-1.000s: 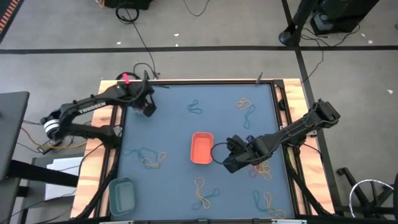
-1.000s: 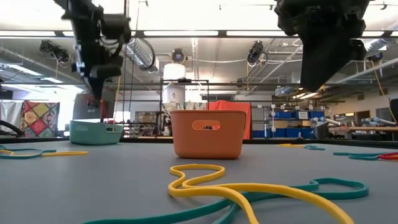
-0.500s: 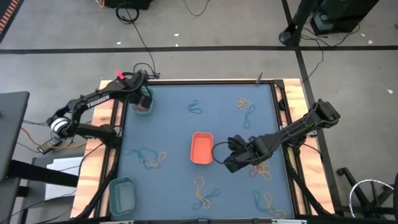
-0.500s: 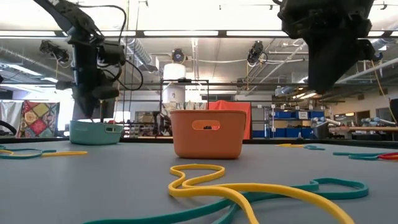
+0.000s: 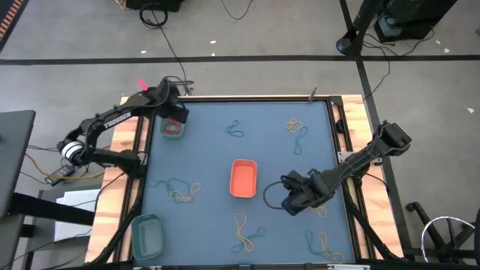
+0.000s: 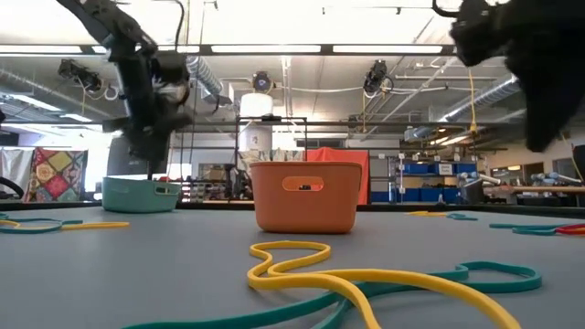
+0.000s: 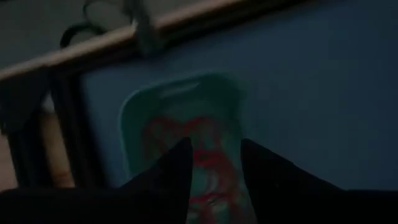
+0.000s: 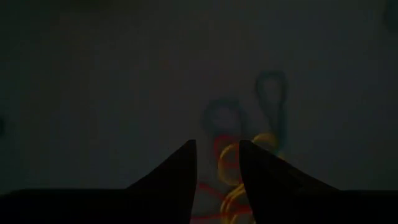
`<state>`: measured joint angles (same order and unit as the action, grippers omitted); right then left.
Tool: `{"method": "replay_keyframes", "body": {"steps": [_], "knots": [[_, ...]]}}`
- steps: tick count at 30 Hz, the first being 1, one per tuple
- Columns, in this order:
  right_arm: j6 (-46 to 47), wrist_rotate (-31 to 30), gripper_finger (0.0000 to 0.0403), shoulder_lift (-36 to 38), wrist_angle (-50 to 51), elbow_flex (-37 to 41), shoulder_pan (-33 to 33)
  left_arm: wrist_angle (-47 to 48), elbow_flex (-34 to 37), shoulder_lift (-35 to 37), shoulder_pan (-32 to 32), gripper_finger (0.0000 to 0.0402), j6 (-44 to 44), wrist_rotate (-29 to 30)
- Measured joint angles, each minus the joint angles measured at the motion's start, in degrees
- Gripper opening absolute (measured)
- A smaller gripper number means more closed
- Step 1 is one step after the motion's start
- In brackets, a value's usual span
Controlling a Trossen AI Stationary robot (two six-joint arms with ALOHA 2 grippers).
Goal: Sort rubber bands into baskets
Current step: Put the red rubber band into the green bin
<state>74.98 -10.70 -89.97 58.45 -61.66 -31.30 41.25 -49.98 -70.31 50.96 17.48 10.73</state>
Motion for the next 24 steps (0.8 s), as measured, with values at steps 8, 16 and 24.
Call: {"method": "replay_keyframes", "body": {"steps": [8, 16, 24], "knots": [[8.98, 0.97, 0.0133, 0.2, -12.06, 7.01, -6.66, -1.18, -4.38, 2.25, -12.14, 0.012, 1.15, 0.07], [9.41, 11.52, 0.0132, 0.2, -12.03, 12.02, -6.83, -7.44, -4.43, 2.23, -22.44, 0.0118, 4.05, -4.4], [8.99, 10.73, 0.0132, 0.2, -19.16, 14.92, -6.62, -7.21, -4.43, 2.23, -26.27, 0.0118, 6.71, -3.29]]}}
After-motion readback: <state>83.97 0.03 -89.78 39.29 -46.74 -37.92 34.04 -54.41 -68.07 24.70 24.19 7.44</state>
